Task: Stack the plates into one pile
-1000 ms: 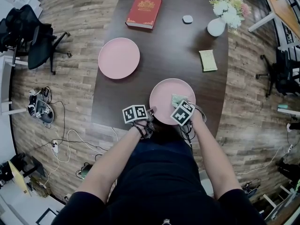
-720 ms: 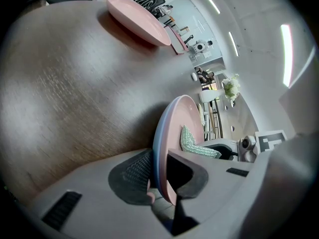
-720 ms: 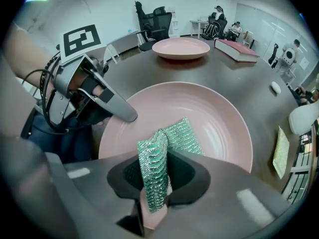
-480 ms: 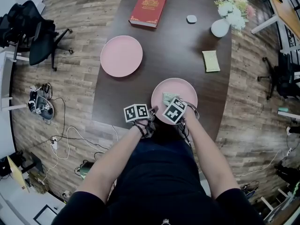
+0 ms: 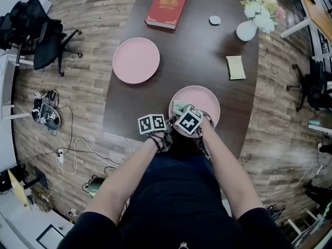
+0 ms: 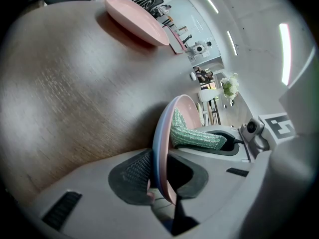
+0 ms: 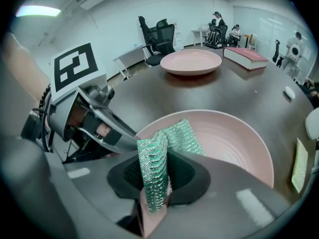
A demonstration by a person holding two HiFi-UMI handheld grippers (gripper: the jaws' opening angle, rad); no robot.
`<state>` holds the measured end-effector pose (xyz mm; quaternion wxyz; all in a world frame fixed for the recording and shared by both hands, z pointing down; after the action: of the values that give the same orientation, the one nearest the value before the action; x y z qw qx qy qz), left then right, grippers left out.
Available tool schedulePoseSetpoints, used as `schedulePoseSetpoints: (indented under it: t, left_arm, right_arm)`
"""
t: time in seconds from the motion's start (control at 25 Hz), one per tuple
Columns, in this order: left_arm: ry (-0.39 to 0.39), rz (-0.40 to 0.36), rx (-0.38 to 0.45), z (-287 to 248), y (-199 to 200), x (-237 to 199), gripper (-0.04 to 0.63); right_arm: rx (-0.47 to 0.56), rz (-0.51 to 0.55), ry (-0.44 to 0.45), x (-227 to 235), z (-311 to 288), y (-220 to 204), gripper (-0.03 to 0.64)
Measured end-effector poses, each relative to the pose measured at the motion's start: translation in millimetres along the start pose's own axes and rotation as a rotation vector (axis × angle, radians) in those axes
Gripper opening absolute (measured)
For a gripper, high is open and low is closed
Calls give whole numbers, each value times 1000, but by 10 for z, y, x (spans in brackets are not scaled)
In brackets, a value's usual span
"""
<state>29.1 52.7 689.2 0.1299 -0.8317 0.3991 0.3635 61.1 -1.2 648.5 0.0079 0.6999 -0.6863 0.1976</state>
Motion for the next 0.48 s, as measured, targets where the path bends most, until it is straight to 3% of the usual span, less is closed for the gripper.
schedulePoseSetpoints:
  t: [0.48]
  left_arm:
    - [2, -20, -10, 6, 15, -5, 51]
  right_arm:
    - [165, -120, 84, 72, -4, 30, 84]
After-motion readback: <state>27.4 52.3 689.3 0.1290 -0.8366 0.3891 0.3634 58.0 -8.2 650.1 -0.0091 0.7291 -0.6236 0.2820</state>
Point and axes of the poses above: the fingertips, and each gripper's own axes: z backward along the fingers, x to its right, y out of its top, the point moved 4 cm from there along z, backward along the fingers, and after that the axes turned 6 degrees about -x, right-handed, at the moved point
